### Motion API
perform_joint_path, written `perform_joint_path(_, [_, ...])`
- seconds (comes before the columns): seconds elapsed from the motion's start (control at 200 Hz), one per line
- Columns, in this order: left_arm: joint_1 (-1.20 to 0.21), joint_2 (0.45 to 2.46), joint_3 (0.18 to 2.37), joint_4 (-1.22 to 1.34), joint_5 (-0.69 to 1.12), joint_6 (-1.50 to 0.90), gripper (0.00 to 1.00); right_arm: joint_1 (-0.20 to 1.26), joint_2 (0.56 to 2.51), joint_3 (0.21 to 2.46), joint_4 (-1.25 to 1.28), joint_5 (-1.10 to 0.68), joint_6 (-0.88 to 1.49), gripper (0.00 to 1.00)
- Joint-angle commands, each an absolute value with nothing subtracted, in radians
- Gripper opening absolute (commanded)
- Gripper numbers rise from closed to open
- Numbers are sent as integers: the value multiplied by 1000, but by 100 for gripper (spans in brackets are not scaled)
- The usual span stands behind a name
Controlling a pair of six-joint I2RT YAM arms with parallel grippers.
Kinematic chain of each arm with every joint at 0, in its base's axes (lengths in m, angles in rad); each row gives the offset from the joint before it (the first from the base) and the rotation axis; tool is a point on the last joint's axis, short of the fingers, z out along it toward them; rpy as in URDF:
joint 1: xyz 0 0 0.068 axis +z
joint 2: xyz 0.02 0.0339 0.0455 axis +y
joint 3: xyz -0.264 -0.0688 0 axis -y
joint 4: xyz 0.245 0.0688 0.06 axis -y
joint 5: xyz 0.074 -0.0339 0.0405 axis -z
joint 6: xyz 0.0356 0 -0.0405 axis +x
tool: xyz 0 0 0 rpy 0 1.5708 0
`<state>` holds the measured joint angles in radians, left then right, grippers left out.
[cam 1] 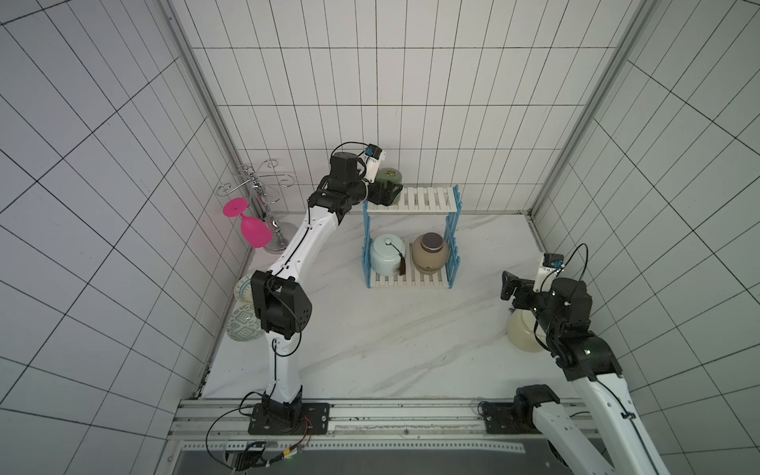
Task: Remove the tea canisters from the shelf
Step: Pick up the tea canister from the shelf.
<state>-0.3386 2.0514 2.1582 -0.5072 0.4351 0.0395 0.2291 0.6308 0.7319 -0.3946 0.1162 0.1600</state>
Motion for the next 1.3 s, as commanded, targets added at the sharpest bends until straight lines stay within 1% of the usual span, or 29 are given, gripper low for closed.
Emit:
perform_joint_path(0.0, [-354, 2077, 2185, -497, 439, 63, 90, 230, 626, 712, -387, 120, 149, 99])
perform_joint_path(0.175, [-357, 2076, 2184, -486, 437, 64, 82, 229, 628, 710, -384, 115, 149, 99])
perform_joint_path(0.375, [-361, 2074, 2184, -474, 450, 71, 69, 230, 627, 710, -382, 114, 149, 100])
perform_joint_path(0.465, [-362, 2070, 2181, -474, 456, 72, 66, 229, 624, 709, -382, 114, 149, 99])
perform_joint_path(0.64, [-371, 2040, 2154, -473, 466, 97, 63, 229, 627, 709, -382, 117, 148, 100])
perform_joint_path(0.835, [-398, 1961, 2055, -440, 471, 167, 61, 230, 625, 709, -382, 123, 149, 100])
perform_joint_path(1.299, [-499, 1767, 1867, -433, 617, 186, 60, 230, 637, 709, -379, 122, 152, 100])
